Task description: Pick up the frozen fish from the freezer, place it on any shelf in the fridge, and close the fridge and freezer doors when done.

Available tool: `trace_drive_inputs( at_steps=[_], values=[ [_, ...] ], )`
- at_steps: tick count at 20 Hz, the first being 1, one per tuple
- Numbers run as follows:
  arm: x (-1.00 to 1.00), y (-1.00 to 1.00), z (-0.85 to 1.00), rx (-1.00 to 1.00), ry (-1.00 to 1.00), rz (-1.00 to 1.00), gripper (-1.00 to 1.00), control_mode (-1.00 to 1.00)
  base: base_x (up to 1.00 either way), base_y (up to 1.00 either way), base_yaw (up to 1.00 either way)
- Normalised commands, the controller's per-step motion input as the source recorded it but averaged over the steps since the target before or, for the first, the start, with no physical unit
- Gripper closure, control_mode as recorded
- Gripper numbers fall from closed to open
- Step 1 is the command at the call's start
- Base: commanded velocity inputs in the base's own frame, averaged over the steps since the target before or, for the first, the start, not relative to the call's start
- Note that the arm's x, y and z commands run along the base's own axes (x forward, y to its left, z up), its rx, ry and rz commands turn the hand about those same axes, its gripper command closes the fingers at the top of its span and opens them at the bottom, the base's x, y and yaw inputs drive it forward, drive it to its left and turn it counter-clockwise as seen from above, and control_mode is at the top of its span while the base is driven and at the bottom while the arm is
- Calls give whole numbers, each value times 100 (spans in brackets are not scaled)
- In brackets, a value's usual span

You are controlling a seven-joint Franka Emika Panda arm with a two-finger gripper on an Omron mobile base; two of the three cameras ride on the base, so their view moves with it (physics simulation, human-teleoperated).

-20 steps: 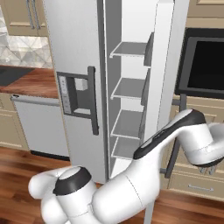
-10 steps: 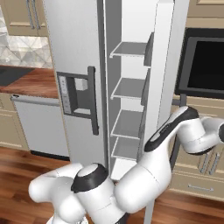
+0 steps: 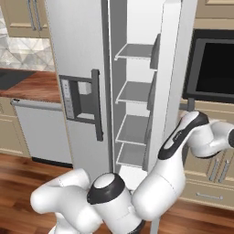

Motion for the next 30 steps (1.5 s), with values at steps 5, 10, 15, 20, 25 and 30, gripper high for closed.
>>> trace_drive_inputs(
  at_steps=[5,10,15,20,25,30],
  values=[
    [84,100,0,8,-4,16,-100,-100,0,0,0],
    [90,100,0,7,-7,18,-100,-100,0,0,0],
    [91,100,0,7,-9,17,-100,-100,0,0,0],
    [85,100,0,7,-12,12,-100,-100,0,0,0],
    [76,100,0,5,-17,3,-100,-100,0,0,0],
    [76,100,0,4,-19,0,-100,-100,0,0,0]
  ],
)
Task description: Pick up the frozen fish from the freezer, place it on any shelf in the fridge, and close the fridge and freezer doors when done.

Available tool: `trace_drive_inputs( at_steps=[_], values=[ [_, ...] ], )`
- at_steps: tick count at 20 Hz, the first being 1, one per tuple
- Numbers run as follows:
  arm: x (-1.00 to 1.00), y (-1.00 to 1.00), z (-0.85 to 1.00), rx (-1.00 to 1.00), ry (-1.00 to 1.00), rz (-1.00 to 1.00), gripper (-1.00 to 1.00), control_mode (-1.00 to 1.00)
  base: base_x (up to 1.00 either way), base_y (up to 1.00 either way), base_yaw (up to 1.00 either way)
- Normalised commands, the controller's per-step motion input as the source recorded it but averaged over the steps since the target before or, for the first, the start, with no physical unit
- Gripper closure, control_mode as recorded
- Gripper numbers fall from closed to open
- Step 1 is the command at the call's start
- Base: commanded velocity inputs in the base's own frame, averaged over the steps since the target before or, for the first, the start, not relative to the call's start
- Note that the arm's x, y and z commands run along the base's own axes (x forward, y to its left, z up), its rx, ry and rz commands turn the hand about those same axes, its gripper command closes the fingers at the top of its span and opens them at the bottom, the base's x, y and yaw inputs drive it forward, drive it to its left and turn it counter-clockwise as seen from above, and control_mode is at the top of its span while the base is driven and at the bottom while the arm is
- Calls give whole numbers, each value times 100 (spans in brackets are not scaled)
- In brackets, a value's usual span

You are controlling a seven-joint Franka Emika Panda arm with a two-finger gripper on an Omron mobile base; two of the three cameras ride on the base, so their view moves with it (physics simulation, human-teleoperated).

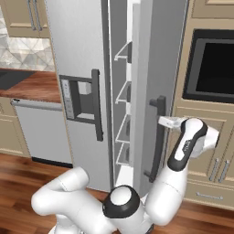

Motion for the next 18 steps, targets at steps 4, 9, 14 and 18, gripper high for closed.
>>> trace_drive_inputs(
  at_steps=[4,9,14,18],
  values=[
    [71,100,0,4,-17,0,-100,-100,0,0,0],
    [68,100,0,3,-15,-5,-100,-100,0,0,0],
    [68,100,0,2,-17,-11,-100,-100,0,0,0],
    [71,100,0,0,-16,-18,-100,-100,0,0,0]
  ],
)
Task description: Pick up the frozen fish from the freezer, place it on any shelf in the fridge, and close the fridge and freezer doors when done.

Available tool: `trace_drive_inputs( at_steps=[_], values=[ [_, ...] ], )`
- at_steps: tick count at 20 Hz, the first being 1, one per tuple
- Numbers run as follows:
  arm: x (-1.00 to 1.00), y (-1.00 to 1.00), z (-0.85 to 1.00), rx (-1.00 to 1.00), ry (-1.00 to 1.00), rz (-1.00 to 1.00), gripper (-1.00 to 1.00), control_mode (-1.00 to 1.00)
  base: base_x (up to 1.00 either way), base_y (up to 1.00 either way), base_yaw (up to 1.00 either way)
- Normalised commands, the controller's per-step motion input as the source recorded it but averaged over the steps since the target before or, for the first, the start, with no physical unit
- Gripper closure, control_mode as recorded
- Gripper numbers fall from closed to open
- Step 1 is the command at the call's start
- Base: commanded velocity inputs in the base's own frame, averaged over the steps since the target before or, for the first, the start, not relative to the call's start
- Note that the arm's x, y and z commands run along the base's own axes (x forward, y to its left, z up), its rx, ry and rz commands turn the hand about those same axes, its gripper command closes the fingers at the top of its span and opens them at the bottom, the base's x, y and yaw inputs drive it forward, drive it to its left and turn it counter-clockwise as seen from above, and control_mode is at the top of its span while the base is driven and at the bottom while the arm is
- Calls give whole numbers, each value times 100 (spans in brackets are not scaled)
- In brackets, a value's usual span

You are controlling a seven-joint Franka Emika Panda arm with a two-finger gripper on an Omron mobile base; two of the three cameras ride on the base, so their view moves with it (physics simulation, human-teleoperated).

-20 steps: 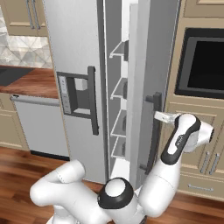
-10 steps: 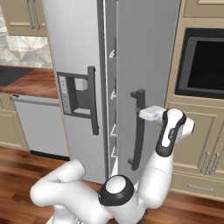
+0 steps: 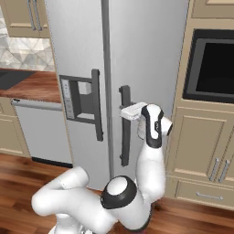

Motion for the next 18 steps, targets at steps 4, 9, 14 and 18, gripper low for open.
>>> trace_drive_inputs(
  at_steps=[4,9,14,18],
  values=[
    [74,83,3,0,-12,-23,-100,-100,0,0,0],
    [70,34,16,-1,-5,-24,-100,-100,0,0,0],
    [54,3,28,0,0,-20,-100,-100,0,0,0],
    [61,0,20,0,0,-19,-100,-100,0,0,0]
  ],
)
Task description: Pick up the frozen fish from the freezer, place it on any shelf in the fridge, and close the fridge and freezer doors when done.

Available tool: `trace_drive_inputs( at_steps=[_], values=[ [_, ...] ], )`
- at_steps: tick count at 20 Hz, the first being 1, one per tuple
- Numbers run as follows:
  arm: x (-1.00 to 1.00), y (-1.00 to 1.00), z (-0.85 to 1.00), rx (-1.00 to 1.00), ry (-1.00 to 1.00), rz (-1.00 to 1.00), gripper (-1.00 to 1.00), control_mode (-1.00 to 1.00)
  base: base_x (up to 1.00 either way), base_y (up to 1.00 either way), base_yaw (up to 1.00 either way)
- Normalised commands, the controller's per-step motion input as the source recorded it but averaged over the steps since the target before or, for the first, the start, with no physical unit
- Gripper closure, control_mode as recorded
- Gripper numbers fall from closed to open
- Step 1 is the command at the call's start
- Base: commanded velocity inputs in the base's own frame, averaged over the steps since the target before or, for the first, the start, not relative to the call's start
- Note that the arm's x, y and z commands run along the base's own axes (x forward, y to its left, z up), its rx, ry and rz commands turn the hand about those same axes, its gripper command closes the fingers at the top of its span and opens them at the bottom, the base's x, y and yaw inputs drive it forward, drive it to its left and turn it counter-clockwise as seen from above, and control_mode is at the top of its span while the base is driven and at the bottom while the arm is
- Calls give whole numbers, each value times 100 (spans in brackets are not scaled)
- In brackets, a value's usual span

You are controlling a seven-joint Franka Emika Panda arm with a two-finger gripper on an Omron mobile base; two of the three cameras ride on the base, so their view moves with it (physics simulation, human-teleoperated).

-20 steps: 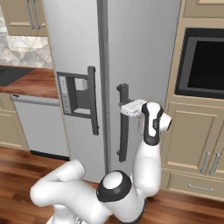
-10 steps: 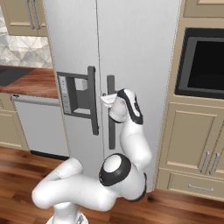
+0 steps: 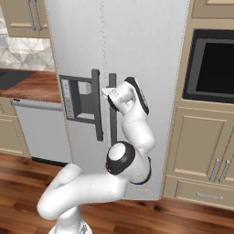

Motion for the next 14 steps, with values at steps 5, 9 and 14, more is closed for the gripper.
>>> trace_drive_inputs(
  at_steps=[5,9,14],
  values=[
    [76,0,3,-1,-1,-17,-100,-100,0,0,0],
    [80,3,0,-4,0,-14,-100,-100,0,0,0],
    [56,4,1,-3,0,-9,-100,-100,0,0,0]
  ],
)
